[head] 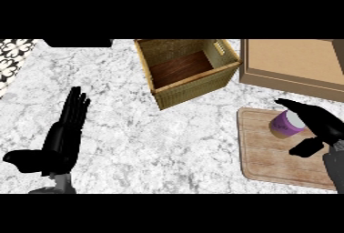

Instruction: Pick the can from the cutting board and place it in the basket

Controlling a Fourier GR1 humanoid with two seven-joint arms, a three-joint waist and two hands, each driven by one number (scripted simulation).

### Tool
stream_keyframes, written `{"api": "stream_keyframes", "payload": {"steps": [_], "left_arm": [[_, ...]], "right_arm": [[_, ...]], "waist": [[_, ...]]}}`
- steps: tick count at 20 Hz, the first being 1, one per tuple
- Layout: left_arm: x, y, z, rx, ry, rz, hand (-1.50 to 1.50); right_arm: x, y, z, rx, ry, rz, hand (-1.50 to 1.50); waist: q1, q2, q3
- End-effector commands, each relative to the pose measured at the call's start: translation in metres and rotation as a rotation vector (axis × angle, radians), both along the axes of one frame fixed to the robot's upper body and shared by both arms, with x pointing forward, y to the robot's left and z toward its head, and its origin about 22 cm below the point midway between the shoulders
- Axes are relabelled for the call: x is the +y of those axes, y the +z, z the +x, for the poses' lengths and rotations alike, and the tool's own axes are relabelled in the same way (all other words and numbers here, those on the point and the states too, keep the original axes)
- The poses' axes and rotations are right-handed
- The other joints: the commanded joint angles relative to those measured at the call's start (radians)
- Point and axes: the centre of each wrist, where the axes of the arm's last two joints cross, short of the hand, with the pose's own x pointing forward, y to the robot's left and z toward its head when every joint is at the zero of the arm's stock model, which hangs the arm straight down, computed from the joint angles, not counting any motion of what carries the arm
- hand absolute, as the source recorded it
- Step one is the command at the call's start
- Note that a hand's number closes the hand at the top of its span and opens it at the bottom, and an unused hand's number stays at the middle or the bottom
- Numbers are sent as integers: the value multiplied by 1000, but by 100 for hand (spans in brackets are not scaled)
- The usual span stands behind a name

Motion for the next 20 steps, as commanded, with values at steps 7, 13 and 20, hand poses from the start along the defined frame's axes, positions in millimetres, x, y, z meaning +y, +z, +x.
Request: {"api": "stream_keyframes", "payload": {"steps": [7, 13, 20], "left_arm": [[-2, -6, -17, 10, -10, -3, 0], [2, -3, -1, -2, -12, -12, 0], [0, 4, 10, 4, -23, -2, 0]], "right_arm": [[3, -1, 17, 49, 156, -93, 150], [24, -22, 14, -15, 185, -135, 150], [189, -17, -2, -151, 337, -38, 150]], "waist": [[5, 2, 2], [1, 2, 2], [15, 0, 0]]}}
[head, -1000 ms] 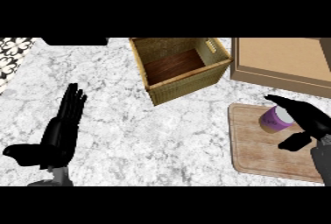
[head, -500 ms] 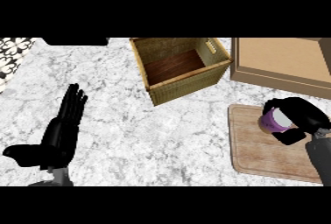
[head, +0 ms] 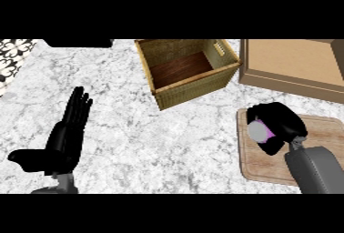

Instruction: Pick the can from the cutting board and place it in the basket

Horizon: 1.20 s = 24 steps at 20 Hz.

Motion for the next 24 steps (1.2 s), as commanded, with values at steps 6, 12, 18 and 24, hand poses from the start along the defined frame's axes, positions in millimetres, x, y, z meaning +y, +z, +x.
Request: {"api": "stream_keyframes", "payload": {"steps": [6, 12, 18, 24], "left_arm": [[-20, 5, 12, -22, -103, -13, 0], [-24, -2, 12, 5, -78, -10, 0], [-13, -2, 17, 3, -51, -6, 0], [-9, 14, 13, -4, -12, -4, 0]], "right_arm": [[207, 0, -42, -106, 198, 68, 150], [249, 26, -87, -120, 164, 370, 150], [272, 108, -115, -236, 210, 664, 150], [276, 169, -143, -247, 168, 764, 150]], "waist": [[95, 15, 11], [71, 11, 12], [46, 5, 9], [15, 0, 9]]}}
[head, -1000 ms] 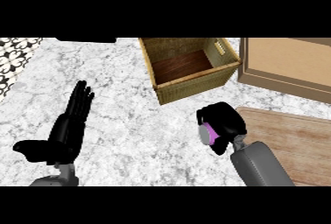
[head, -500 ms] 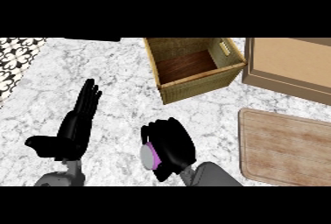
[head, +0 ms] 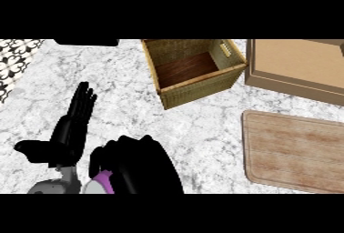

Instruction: Pick the can from the cutting board and place it in the basket

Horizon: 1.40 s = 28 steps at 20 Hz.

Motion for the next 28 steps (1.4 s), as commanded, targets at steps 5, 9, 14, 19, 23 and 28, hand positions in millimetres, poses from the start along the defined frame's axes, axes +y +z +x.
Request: {"api": "stream_keyframes", "payload": {"steps": [5, 9, 14, 19, 23, 28], "left_arm": [[-6, 14, -7, 3, 34, -4, 0], [-4, 7, -3, -16, 35, 1, 0], [3, -12, -16, -2, 30, -10, 0], [17, -23, -21, -1, 19, -6, 0], [16, 0, -17, -4, 35, -6, 0], [5, -1, -2, 6, 41, -5, 0]], "right_arm": [[13, 70, -1, 44, -120, 36, 150], [5, 79, 3, 23, -194, -28, 150], [-1, 82, 41, -57, -293, -141, 150], [-26, 89, 83, -26, -320, -89, 150], [-40, 67, 99, -29, -354, -75, 150], [-58, 73, 134, -16, -355, -120, 150]], "waist": [[-18, -1, 0], [-38, -1, 0], [-35, 2, 0], [-30, 5, 0], [-31, 4, 1], [-31, 6, 1]]}}
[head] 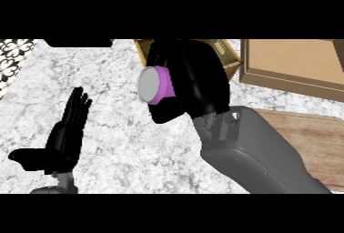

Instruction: Pick the can from the cutting board and place it in the basket

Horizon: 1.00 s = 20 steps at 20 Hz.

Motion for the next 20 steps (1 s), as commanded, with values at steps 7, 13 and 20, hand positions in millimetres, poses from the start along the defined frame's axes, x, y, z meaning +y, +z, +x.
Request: {"api": "stream_keyframes", "payload": {"steps": [7, 13, 20], "left_arm": [[-2, 31, -5, -8, -22, 9, 0], [8, -11, -2, 1, -2, -9, 0], [-3, 11, -13, 0, 4, 2, 0]], "right_arm": [[-43, -24, 50, 25, -2, -108, 150], [-38, -52, 66, 37, -5, -147, 150], [-57, -51, 87, 64, -33, -66, 150]], "waist": [[3, 0, 0], [1, 1, 0], [3, -1, 0]]}}
